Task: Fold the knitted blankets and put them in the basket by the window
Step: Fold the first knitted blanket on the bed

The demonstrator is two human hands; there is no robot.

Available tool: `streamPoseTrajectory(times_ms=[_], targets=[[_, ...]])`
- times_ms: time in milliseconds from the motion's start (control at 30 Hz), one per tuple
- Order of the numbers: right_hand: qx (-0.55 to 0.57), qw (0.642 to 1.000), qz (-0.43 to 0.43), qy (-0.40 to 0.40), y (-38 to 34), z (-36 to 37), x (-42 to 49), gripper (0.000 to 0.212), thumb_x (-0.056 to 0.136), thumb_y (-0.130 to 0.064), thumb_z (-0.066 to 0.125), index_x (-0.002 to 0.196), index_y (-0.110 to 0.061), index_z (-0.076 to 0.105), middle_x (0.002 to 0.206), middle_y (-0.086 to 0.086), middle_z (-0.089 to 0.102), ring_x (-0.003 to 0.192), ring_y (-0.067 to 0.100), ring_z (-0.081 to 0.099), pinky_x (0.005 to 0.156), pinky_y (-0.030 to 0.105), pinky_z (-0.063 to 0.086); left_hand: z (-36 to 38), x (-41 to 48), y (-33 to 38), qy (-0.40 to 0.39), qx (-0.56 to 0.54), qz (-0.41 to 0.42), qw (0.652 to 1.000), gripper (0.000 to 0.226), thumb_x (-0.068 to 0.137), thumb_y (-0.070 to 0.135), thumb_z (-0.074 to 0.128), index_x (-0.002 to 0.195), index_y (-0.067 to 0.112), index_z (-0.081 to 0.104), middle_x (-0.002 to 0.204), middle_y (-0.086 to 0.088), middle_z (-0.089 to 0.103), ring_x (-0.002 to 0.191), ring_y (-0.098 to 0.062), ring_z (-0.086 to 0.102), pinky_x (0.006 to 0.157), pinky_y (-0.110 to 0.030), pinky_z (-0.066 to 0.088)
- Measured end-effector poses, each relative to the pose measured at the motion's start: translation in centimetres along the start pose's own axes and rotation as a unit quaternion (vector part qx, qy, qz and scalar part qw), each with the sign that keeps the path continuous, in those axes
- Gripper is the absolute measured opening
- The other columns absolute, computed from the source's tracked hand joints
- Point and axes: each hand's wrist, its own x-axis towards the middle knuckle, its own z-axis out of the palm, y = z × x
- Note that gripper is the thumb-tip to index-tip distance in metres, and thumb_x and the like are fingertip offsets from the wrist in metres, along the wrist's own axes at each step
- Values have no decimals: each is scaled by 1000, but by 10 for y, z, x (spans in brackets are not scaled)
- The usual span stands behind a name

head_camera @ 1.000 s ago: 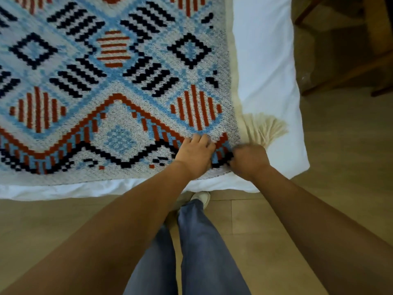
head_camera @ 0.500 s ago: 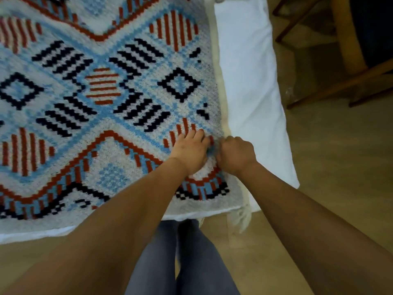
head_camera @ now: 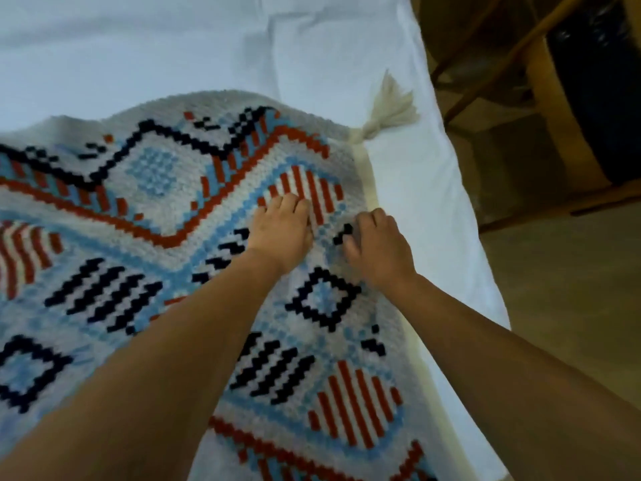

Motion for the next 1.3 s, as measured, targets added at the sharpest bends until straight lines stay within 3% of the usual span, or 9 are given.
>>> streamPoseTrajectory(times_ms=[167, 333, 533, 667, 767, 867, 967, 1100, 1300], targets=[[340, 900, 268, 51, -12, -32, 95, 58, 94, -53, 39, 112, 1, 54, 106, 12, 56, 91, 25, 50, 74, 32, 36, -35, 69, -32, 89, -26, -69, 993, 40, 100, 15, 36, 140, 11, 35, 137, -13, 41, 123, -32, 39, 94, -40, 34], [489, 810, 315, -66, -19, -43, 172, 52, 82, -44, 66, 113, -3, 56, 96, 6, 59, 77, 14, 60, 66, 23, 45, -56, 123, -44, 116, -22, -96, 988, 33, 96, 10, 46, 129, 12, 49, 127, -15, 47, 114, -34, 46, 83, -41, 39], [392, 896, 202, -59, -30, -49, 230, 11, 88, -11, 62, 93, -2, 59, 97, 16, 67, 87, 29, 66, 75, 39, 56, -58, 165, -45, -14, -56, -128, 990, 66, 90, 26, 60, 145, 19, 25, 138, -13, 35, 115, -34, 50, 75, -39, 43], [527, 832, 172, 23, -25, -94, 276, 23, 90, -8, 58, 113, -5, 57, 99, 7, 66, 85, 19, 64, 79, 29, 55, -79, 203, -48, 95, -47, -136, 985, 27, 99, 24, 42, 113, 5, 56, 98, -12, 53, 93, -33, 58, 68, -35, 39], [505, 833, 197, 110, -8, -100, 296, 17, 91, -8, 56, 108, -7, 59, 89, 2, 62, 82, 15, 59, 73, 23, 52, -82, 215, -39, 182, -150, -111, 965, 28, 99, 15, 43, 125, 5, 46, 127, -15, 46, 105, -36, 55, 76, -38, 41], [374, 879, 259, 140, 6, -65, 295, 30, 88, -17, 57, 116, -5, 57, 113, 9, 63, 103, 25, 60, 88, 31, 47, -54, 208, -35, 16, -112, -40, 993, 61, 100, 34, 38, 150, 11, 11, 158, -13, 8, 144, -33, 17, 115, -43, 22], [248, 925, 258, 130, -7, -44, 287, 65, 85, -31, 61, 139, -7, 35, 140, 13, 40, 129, 30, 40, 103, 36, 36, -34, 197, -46, -5, -87, -31, 996, 67, 101, 45, 25, 151, 17, -8, 159, -8, -13, 147, -25, -11, 119, -39, -3], [88, 974, 157, 135, -39, -38, 263, 76, 93, -28, 45, 148, 0, 0, 157, 18, 4, 144, 32, 7, 118, 38, 10, -46, 174, -72, 66, -140, -72, 985, 60, 102, 36, 29, 152, 14, 4, 161, -5, 2, 148, -21, -2, 119, -34, 1], [-39, 989, -142, -28, -116, -8, 224, 55, 100, -27, 34, 149, -10, 16, 157, 13, 13, 145, 28, 10, 119, 36, 5, -56, 116, -158, 98, -121, -160, 975, 52, 102, 32, 28, 150, 15, 19, 157, -5, 21, 147, -22, 12, 119, -40, 2]])
